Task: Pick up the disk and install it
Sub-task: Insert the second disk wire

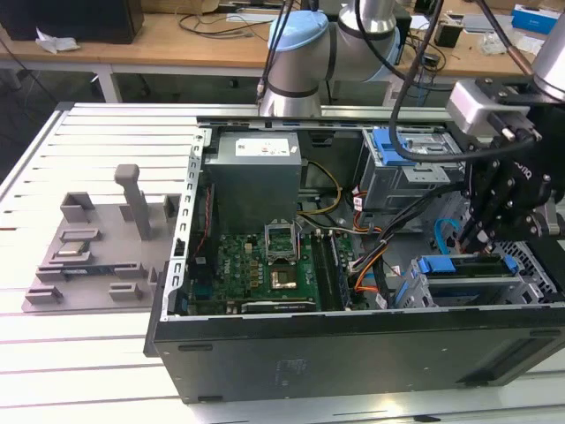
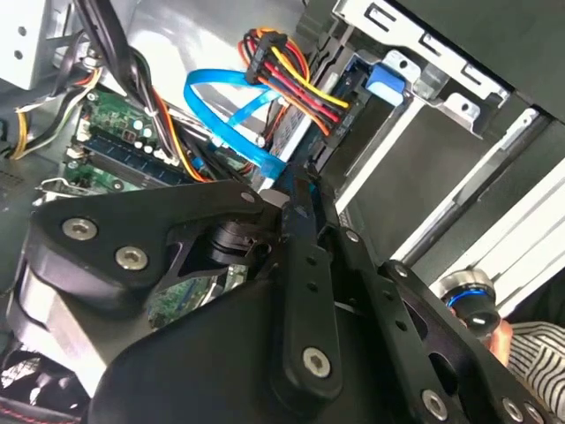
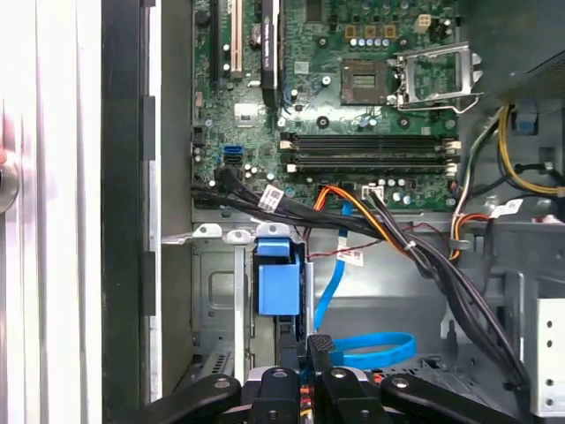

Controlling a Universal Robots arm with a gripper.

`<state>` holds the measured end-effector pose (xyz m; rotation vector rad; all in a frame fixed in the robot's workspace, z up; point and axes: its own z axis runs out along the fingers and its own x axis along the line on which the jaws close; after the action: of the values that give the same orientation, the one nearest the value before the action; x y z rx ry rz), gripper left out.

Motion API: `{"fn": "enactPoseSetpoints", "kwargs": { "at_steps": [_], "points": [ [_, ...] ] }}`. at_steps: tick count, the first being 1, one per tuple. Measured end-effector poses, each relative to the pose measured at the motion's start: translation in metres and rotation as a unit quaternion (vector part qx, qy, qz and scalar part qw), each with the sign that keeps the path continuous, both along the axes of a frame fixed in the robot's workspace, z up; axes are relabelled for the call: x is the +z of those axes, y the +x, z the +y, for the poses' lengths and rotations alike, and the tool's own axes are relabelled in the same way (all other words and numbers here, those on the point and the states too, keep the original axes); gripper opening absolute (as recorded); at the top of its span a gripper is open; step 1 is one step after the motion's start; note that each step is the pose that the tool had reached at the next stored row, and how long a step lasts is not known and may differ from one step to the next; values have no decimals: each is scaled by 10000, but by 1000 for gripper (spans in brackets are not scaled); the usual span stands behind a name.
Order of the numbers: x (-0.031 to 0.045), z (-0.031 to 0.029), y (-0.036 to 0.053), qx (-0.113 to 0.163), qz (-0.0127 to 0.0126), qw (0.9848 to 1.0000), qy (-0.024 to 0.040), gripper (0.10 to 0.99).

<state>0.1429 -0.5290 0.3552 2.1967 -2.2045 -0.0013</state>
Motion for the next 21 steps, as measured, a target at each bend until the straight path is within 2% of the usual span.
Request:
{"fn": "enactPoseSetpoints", "kwargs": {
  "at_steps": [4, 7, 13, 17, 21],
  "points": [
    [-104, -4, 36, 160, 1, 9999, -36, 161],
    [-119, -5, 55, 201, 1, 9998, -43, 161],
    [-127, -4, 83, 271, 0, 9996, -40, 161],
    [-86, -4, 84, 284, 0, 9996, -46, 161],
    [-91, -14, 83, 314, 0, 9995, -47, 161]
  ]
}}
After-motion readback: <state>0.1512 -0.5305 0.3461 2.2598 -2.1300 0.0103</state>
